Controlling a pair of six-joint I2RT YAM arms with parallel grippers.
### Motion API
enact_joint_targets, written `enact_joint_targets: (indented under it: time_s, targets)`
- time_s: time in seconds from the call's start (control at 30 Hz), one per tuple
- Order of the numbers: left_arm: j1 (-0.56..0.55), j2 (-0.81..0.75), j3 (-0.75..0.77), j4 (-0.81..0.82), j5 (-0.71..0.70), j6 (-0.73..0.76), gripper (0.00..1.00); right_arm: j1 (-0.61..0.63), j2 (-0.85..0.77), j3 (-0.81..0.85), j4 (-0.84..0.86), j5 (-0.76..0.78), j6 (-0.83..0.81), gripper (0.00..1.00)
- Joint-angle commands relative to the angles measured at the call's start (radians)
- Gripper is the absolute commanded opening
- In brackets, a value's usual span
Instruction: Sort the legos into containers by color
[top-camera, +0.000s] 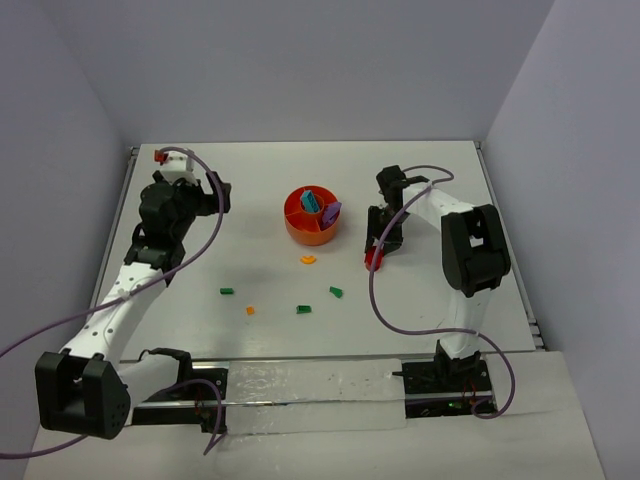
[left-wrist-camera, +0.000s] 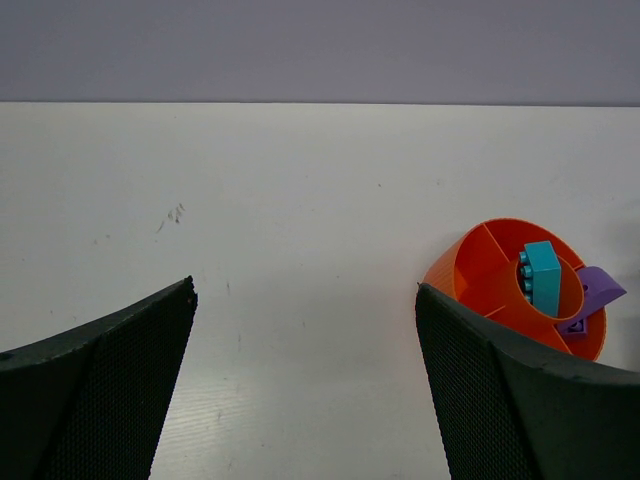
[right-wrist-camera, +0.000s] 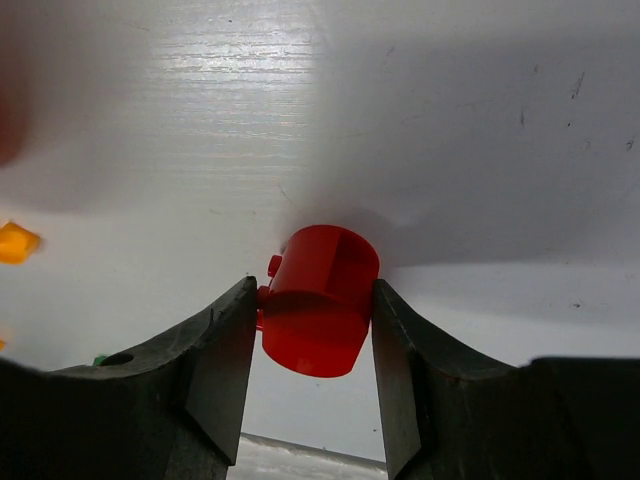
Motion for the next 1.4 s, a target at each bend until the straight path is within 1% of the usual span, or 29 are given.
enact_joint_targets:
  time_s: [0.0, 0.03, 0.07, 0.2, 0.27, 0.37, 0.43, 0.53, 0.63, 0.7, 0.77, 0.83, 0.93, 1.0, 1.07, 1.17, 1.27, 1.37]
  targets:
    - [-0.003, 0.011, 0.024, 0.011, 0.007, 0.018, 0.97, -0.008, -0.042, 0.058, -0.008, -0.002, -0.051, 0.09]
    - [-0.003, 0.014, 0.027, 0.01, 0.011, 0.023, 0.97, -0.011, -0.046, 0.074, -0.009, -0.011, -0.062, 0.03]
    - [-0.003, 0.019, 0.035, 0.008, 0.031, 0.029, 0.98, -0.02, -0.053, 0.088, -0.008, -0.039, -0.072, 0.01]
    - [-0.001, 0.026, 0.041, 0.034, 0.115, 0.013, 0.97, -0.083, -0.085, 0.151, 0.018, -0.152, -0.078, 0.0]
    - [-0.001, 0.033, 0.045, 0.047, 0.146, 0.001, 0.97, -0.13, -0.108, 0.198, 0.07, -0.218, -0.063, 0.0]
    - [-0.001, 0.039, 0.056, 0.05, 0.154, -0.003, 0.97, -0.16, -0.116, 0.295, 0.134, -0.32, -0.048, 0.0]
    - [-0.001, 0.052, 0.067, 0.045, 0.147, -0.001, 0.96, -0.167, -0.113, 0.384, 0.23, -0.291, -0.004, 0.0]
    - [-0.001, 0.067, 0.079, 0.046, 0.152, 0.01, 0.96, -0.152, -0.074, 0.467, 0.338, -0.293, 0.043, 0.0]
    - [-0.001, 0.082, 0.097, 0.046, 0.154, 0.023, 0.96, -0.132, -0.042, 0.479, 0.428, -0.307, 0.038, 0.0]
    - [-0.001, 0.093, 0.11, 0.043, 0.148, 0.04, 0.96, -0.102, -0.016, 0.479, 0.477, -0.307, 0.002, 0.0]
    - [-0.001, 0.101, 0.119, 0.039, 0.141, 0.045, 0.96, -0.079, 0.024, 0.519, 0.431, -0.239, -0.023, 0.0]
    - [-0.001, 0.108, 0.129, 0.028, 0.133, 0.045, 0.96, -0.052, 0.071, 0.59, 0.398, -0.203, -0.037, 0.0]
    - [-0.001, 0.114, 0.13, 0.026, 0.125, 0.045, 0.96, -0.016, 0.056, 0.573, 0.411, -0.14, -0.026, 0.0]
    - [-0.001, 0.118, 0.133, 0.024, 0.111, 0.043, 0.96, 0.03, 0.071, 0.626, 0.325, -0.001, -0.015, 0.0]
    - [-0.001, 0.123, 0.132, 0.021, 0.105, 0.041, 0.96, 0.055, 0.072, 0.671, 0.265, 0.068, 0.028, 0.0]
    - [-0.001, 0.128, 0.128, 0.025, 0.104, 0.037, 0.95, 0.083, 0.051, 0.649, 0.25, 0.14, 0.053, 0.0]
    - [-0.001, 0.134, 0.128, 0.028, 0.096, 0.036, 0.95, 0.117, 0.034, 0.645, 0.195, 0.217, 0.073, 0.0]
    - [-0.001, 0.13, 0.123, 0.031, 0.09, 0.039, 0.95, 0.156, 0.027, 0.626, 0.171, 0.317, 0.059, 0.0]
